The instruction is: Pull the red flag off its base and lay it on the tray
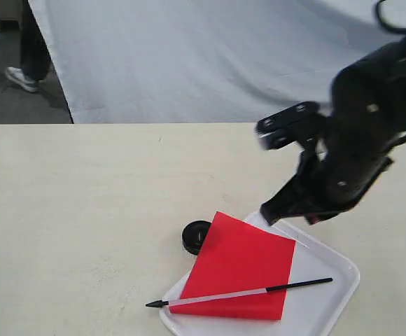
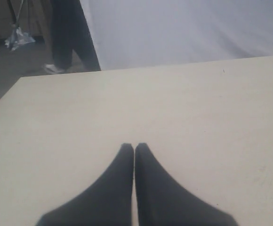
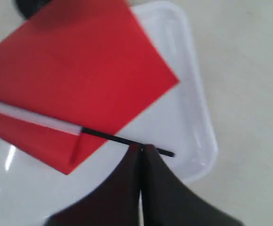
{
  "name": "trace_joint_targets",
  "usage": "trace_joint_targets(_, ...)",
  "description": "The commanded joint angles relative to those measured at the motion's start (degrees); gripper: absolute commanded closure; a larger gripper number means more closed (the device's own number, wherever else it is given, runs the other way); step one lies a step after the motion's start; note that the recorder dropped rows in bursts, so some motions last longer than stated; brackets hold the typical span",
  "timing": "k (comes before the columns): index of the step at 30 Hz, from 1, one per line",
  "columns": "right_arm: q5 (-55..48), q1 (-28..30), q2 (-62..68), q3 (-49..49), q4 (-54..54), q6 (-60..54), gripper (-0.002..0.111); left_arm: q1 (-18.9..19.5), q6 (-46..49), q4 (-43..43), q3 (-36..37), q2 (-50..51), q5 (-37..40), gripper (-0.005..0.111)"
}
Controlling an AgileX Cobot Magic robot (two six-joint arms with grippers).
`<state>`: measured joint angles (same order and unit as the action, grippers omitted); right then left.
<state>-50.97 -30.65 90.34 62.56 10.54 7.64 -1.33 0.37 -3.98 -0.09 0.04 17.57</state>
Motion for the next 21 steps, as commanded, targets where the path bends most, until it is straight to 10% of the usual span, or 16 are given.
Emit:
trace_joint_targets(1, 3.2, 12.3, -13.2, -5.7, 0.1, 4.3, 0.108, 0.1, -0.4, -0.3, 0.1, 0.0, -0.4, 0.105)
trace_joint_targets(10, 17.0, 35.5, -47.0, -18.6, 10.7, 12.7, 0.108, 0.1, -0.4, -0.3, 0.1, 0.0, -0.4, 0.105)
trace_joint_targets(21, 36.2, 31.7, -84.5, -39.8, 10.3, 18.0, 0.108, 0.1, -0.4, -0.3, 0.1, 0.0, -0.4, 0.105)
